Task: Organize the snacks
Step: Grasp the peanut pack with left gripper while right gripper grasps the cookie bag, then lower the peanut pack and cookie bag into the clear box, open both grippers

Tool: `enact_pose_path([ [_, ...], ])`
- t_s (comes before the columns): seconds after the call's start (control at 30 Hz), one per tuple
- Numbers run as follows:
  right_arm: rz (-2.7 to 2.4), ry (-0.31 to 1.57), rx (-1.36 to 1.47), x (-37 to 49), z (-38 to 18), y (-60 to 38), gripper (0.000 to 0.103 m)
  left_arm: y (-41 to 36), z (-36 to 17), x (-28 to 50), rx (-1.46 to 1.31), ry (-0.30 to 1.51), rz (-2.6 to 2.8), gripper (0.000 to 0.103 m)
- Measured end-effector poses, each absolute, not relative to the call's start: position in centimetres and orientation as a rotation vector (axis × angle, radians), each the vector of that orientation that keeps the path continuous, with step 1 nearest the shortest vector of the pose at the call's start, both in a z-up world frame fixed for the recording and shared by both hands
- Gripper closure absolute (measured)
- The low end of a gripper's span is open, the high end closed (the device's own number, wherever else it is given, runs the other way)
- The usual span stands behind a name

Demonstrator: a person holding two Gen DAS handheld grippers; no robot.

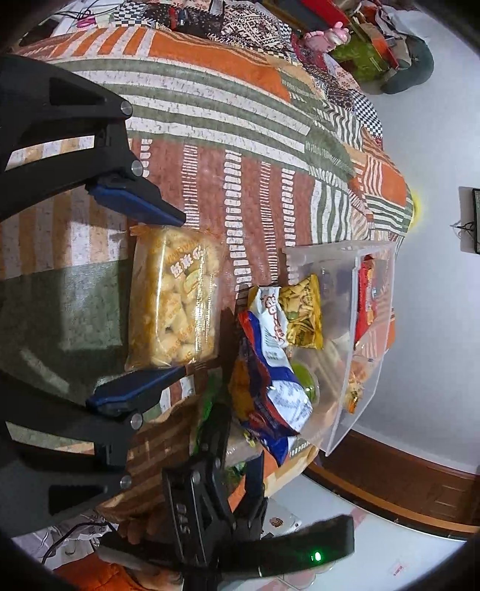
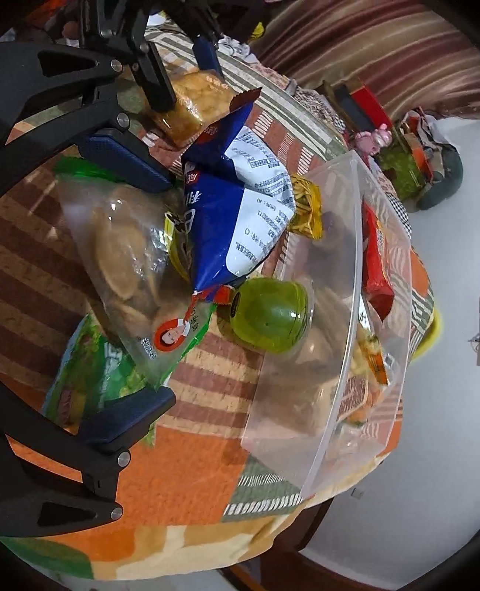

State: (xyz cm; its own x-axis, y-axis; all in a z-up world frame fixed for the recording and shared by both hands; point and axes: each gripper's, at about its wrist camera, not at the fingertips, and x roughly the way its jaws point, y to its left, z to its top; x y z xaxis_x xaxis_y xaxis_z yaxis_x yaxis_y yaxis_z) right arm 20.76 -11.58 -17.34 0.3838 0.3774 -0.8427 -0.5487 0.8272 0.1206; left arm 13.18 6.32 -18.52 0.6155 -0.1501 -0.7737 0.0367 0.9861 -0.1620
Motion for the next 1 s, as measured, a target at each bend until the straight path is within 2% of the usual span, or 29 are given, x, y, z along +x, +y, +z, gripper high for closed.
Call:
enact_pose_path([
  [0.07,0.603,1.015,-0.188,20.6,-17.4,-11.5,0.001,6.3,-18.3,13.0,-0.129,0.898,-0.108,0.03],
  [0.2,0.614,0.997,-0.168,20.1,-17.1,-12.3,0.012,6.3,-18.1,12.8,-0.122,0.899,-0.106,0.031],
  [0.23,0.639,1.006,-0.153,20.0,-17.0,-12.5,0.026,6.3,-18.1,12.9,-0.123,0.9,-0.106,0.031],
  [0.27,0.681,1.048,-0.124,20.1,-17.2,-12.7,0.049,6.3,-18.1,12.9,-0.126,0.901,-0.107,0.031],
  [0.3,0.698,1.062,-0.091,20.1,-17.3,-13.0,0.054,6.3,-18.0,12.9,-0.13,0.901,-0.108,0.031],
  [0.5,0.675,1.016,-0.115,18.7,-16.9,-14.2,0.06,6.7,-17.1,12.2,-0.148,0.871,-0.104,0.032],
  [1.0,0.602,0.883,-0.089,18.5,-11.8,-18.0,0.061,6.9,-11.2,12.8,-0.132,0.726,-0.081,0.032],
])
